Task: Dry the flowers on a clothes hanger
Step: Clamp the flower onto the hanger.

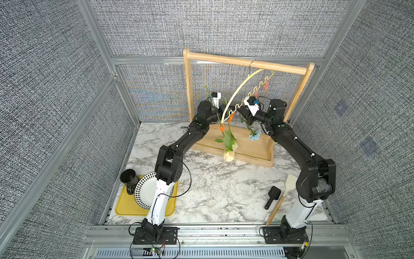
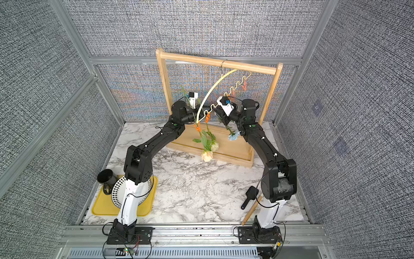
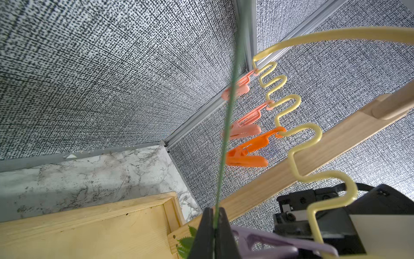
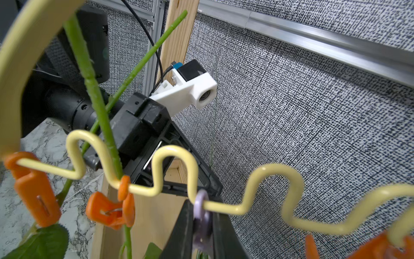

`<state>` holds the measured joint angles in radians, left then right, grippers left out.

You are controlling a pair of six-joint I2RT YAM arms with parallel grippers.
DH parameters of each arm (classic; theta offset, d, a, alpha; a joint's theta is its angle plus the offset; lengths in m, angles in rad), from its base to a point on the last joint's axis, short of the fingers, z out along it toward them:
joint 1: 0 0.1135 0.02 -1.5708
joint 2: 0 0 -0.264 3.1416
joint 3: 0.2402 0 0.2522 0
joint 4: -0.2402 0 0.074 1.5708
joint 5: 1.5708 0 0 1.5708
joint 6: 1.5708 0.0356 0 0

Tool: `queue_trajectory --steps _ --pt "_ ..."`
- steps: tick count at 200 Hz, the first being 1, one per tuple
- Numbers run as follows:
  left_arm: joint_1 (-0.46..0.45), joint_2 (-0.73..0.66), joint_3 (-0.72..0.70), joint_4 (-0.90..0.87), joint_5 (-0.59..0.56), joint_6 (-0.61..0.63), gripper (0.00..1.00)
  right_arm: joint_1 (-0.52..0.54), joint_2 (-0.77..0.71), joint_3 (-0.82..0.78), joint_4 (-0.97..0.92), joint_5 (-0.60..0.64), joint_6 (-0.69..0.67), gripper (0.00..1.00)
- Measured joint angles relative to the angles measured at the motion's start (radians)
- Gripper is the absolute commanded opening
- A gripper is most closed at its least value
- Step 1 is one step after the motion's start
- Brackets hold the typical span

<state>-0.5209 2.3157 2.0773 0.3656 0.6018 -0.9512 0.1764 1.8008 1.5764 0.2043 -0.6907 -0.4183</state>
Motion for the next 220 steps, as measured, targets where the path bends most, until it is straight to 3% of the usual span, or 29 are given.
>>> queue_trajectory --steps 176,220 --pt "0.000 -0.014 0.000 0.001 0.006 -0.022 0.02 0.000 -0.008 -0.011 -0.006 0.006 -0.003 0.18" --pt "-0.001 -0.014 0.000 0.001 0.008 -0.025 0.02 0.002 -0.008 -0.011 -0.010 0.008 -0.003 0.28"
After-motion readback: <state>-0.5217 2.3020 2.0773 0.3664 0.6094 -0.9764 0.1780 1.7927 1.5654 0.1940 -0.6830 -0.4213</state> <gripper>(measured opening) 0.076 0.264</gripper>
